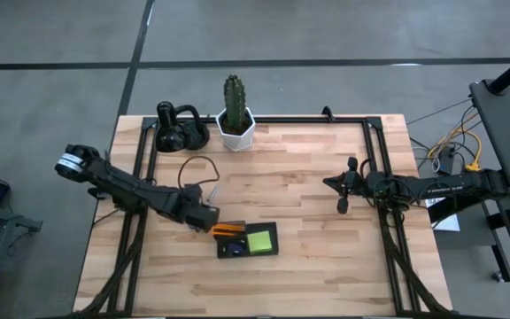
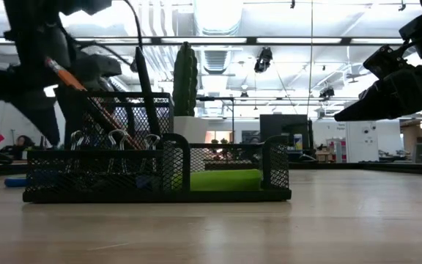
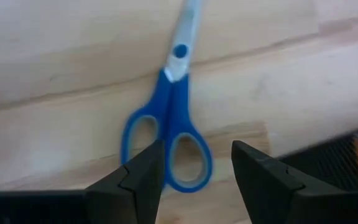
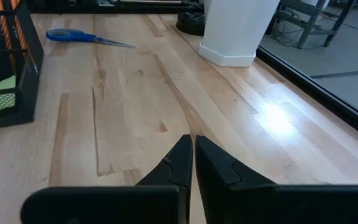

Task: Pick and place office supplies into organizer
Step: Adjust the desk organizer

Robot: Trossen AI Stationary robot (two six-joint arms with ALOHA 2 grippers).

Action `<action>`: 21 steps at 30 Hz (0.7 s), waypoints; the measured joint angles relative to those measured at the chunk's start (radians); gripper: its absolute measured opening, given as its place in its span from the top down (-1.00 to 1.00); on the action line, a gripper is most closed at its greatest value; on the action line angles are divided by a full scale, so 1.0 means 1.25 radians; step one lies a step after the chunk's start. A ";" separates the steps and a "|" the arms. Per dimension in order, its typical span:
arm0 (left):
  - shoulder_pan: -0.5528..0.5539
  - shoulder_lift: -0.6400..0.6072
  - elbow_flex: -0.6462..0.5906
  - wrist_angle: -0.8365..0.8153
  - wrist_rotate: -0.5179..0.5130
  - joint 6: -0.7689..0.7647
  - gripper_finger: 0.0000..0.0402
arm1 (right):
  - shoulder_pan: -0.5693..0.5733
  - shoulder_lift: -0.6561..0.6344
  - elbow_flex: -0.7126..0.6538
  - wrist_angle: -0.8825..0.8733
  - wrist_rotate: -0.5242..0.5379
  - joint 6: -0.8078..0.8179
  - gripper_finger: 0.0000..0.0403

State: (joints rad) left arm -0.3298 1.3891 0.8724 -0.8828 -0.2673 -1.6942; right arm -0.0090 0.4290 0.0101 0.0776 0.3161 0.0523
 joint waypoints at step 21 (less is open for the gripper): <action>-0.006 -0.009 -0.040 0.097 0.011 -0.013 0.15 | 0.000 0.000 0.000 0.001 0.000 0.000 0.96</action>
State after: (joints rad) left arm -0.3370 1.3778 0.8229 -0.7619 -0.2534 -1.7106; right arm -0.0093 0.4286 0.0101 0.0788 0.3161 0.0521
